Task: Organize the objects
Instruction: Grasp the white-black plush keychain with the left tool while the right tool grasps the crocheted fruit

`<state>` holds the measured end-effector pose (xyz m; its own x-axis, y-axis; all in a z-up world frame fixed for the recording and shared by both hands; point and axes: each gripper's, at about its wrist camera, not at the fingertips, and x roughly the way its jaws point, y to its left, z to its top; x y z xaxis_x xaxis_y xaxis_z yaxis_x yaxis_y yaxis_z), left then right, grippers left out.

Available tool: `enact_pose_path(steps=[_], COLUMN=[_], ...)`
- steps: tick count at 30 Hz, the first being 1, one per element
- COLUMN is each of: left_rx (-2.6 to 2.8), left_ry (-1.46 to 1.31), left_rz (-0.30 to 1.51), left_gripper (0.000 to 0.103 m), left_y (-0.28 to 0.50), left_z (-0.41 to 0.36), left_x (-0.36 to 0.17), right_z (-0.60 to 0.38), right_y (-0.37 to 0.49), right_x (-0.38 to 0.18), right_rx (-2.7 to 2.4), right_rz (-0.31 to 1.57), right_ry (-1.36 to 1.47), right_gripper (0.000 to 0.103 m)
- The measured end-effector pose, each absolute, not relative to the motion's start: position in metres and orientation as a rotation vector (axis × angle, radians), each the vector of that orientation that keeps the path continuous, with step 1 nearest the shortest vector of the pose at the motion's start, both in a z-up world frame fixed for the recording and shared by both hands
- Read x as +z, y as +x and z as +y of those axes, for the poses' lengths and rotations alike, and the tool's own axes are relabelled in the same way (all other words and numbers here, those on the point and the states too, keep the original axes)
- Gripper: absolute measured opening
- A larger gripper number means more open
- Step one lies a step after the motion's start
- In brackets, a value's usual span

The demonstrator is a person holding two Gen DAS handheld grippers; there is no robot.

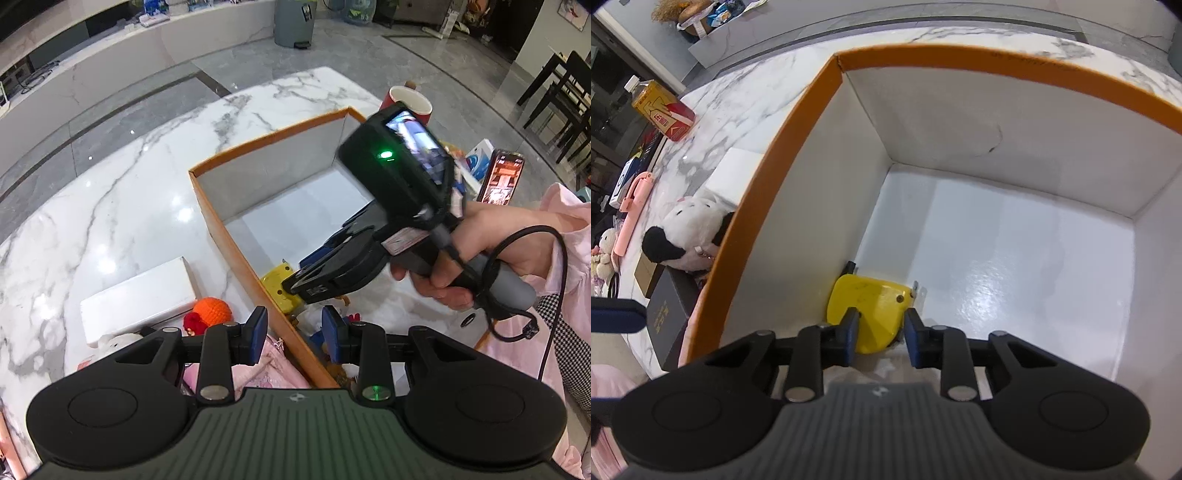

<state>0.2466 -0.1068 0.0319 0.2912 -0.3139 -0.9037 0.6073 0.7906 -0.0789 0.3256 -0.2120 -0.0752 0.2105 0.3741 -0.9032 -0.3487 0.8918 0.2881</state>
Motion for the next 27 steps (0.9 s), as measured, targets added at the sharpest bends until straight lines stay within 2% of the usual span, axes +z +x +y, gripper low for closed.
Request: enact_pose_path(steps=[7, 14, 23, 27], left_rx=[-0.557, -0.437, -0.338, -0.387], left_ry=[0.270, 0.216, 0.186, 0.240], left_rz=[1.059, 1.036, 0.996, 0.956], left_gripper=[0.038, 0.038, 0.040, 0.055], left_y=[0.220, 0.194, 0.186, 0.195], left_z=[-0.066, -0.004, 0.061, 0.064], left_x=[0.056, 0.062, 0.033, 0.017], right_z=[-0.215, -0.174, -0.093, -0.068], right_y=[0.284, 0.234, 0.214, 0.230], right_x=[-0.012, 0.046, 0.031, 0.010], right_rx=[0.538, 0.654, 0.749, 0.720], right_rz=[1.128, 0.996, 0.996, 1.022], right_ry=[-0.014, -0.084, -0.204, -0.258], right_gripper=[0.030, 0.030, 0.030, 0.030])
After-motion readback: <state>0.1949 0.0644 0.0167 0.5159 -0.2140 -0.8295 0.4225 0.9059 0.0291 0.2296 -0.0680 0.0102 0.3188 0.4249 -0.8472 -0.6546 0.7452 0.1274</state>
